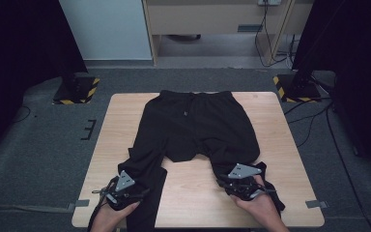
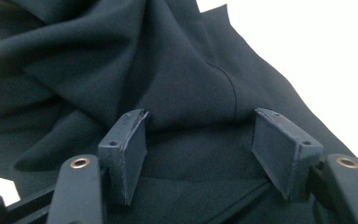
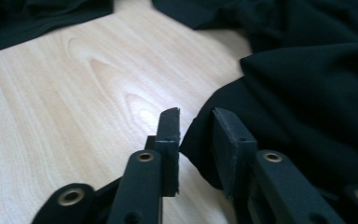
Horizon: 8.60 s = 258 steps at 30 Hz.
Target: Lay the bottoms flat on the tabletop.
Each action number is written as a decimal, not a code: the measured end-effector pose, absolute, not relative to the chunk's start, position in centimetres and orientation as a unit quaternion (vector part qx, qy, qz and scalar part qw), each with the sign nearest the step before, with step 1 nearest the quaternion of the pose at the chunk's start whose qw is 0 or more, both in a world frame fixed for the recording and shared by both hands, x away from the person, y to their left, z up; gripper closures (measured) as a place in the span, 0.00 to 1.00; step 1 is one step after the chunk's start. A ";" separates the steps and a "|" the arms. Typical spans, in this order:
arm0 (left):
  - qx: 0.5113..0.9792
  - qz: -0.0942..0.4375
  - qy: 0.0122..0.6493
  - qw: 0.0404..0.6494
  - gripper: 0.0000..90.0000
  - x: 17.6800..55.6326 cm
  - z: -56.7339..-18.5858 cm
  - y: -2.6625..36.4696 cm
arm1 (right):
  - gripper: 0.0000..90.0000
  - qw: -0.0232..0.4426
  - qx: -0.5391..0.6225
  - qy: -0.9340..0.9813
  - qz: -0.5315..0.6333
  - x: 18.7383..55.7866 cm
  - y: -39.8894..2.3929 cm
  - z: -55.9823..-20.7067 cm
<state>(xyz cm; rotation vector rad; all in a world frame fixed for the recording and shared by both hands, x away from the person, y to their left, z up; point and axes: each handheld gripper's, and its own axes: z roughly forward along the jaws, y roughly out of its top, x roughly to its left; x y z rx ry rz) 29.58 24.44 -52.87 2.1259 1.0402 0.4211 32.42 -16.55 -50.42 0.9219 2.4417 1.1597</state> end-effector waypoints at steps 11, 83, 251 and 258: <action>0.822 0.174 0.409 0.355 0.51 29.4 -52.9 24.5 | 0.69 0.195 0.397 0.815 0.373 33.1 -22.5 -50.5; 0.814 0.148 0.429 0.362 0.70 28.8 -52.6 26.5 | 0.94 0.150 0.449 0.808 0.351 29.8 -28.2 -51.4; 0.785 0.214 0.432 0.389 0.44 32.5 -52.0 26.4 | 0.83 0.146 0.424 0.824 0.347 27.2 -27.1 -51.0; 0.802 0.221 0.434 0.345 0.74 34.1 -52.9 25.3 | 0.62 0.159 0.433 0.801 0.381 30.1 -25.8 -50.4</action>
